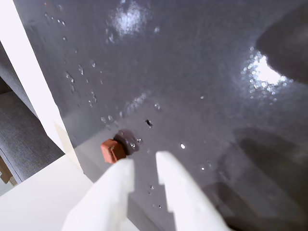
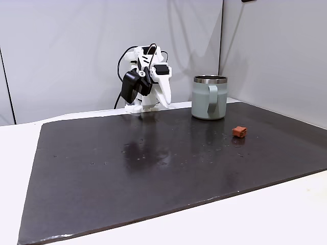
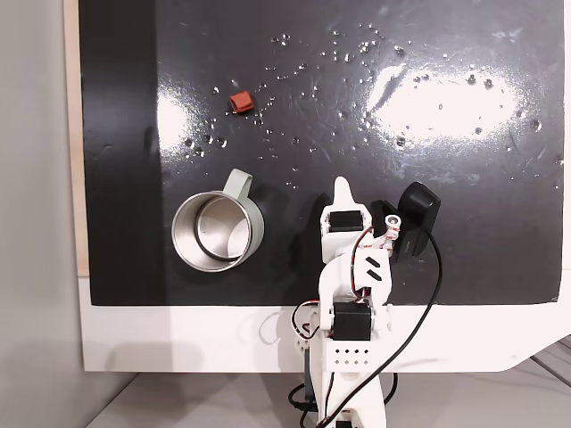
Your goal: Grasp a cube and put it in the cup.
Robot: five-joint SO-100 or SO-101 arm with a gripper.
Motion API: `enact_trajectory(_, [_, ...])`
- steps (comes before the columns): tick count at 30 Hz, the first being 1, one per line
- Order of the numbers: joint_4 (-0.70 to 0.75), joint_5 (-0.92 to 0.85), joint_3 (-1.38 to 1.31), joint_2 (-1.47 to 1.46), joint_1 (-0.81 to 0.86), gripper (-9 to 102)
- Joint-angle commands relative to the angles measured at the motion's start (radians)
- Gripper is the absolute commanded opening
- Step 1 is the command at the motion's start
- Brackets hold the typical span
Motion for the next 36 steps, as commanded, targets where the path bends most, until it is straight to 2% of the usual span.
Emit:
enact_trajectory(1, [-0.028, 0.066, -0.008, 0.011, 0.005, 0])
enact_trajectory(23, [-0.038, 0.066, -0.026, 0.011, 0.043, 0])
enact_trajectory(30, [0.098, 0.061, -0.262, -0.028, 0.014, 0])
enact_trajectory(36, [0.1, 0.066, -0.575, -0.347, 0.011, 0])
